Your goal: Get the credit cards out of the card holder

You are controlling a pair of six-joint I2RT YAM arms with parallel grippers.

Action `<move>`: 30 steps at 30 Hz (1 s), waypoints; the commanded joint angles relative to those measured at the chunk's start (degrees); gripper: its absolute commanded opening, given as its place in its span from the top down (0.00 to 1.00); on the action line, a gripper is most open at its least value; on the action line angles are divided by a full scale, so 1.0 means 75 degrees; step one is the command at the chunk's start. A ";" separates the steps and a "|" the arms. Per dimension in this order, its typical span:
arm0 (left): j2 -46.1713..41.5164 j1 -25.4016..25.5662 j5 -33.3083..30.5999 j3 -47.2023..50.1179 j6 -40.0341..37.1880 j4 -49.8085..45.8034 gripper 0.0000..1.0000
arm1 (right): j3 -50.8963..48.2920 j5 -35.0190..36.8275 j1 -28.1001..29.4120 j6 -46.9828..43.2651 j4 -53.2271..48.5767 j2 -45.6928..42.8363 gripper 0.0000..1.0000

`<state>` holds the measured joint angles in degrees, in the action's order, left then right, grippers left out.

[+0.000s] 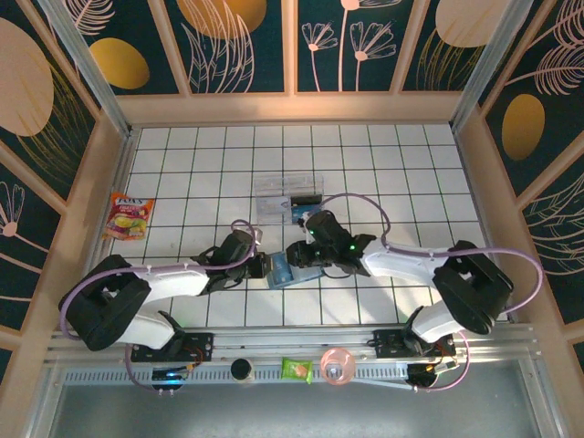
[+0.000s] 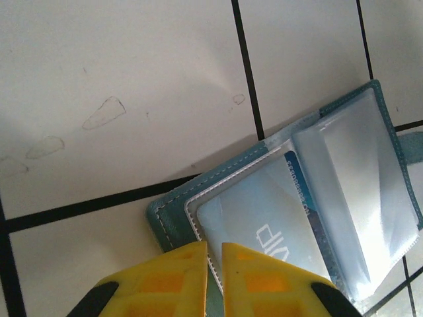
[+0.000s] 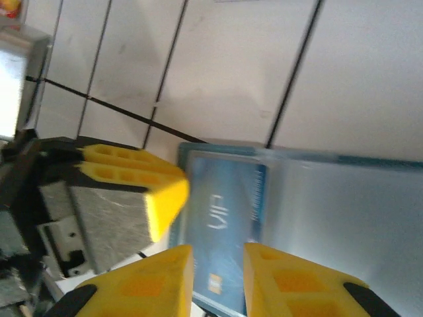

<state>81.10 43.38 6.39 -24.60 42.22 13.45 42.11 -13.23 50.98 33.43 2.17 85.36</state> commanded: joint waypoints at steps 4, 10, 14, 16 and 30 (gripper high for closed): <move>0.0214 -0.0093 -0.0164 -0.0247 -0.0243 0.0169 0.87 | 0.0503 -0.0567 -0.0114 -0.0081 0.0084 0.0874 0.71; 0.0144 -0.0090 -0.0112 -0.0164 -0.0237 0.0208 0.86 | 0.0676 -0.0699 -0.0142 -0.0051 0.0071 0.1381 0.71; 0.0175 -0.0088 -0.0034 -0.0144 -0.0235 0.0291 0.87 | 0.0615 -0.0731 -0.0138 -0.0017 0.0141 0.1458 0.71; 0.0212 -0.0093 0.0003 -0.0154 -0.0221 0.0343 0.87 | 0.0628 -0.0743 -0.0130 -0.0027 0.0112 0.1509 0.71; 0.0343 -0.0096 0.0126 -0.0200 -0.0227 0.0451 0.91 | 0.0700 0.0238 0.0131 0.0094 -0.0485 0.1758 0.73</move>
<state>82.89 43.00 6.11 -25.30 41.15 15.05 46.30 -16.01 51.07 33.54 2.02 97.58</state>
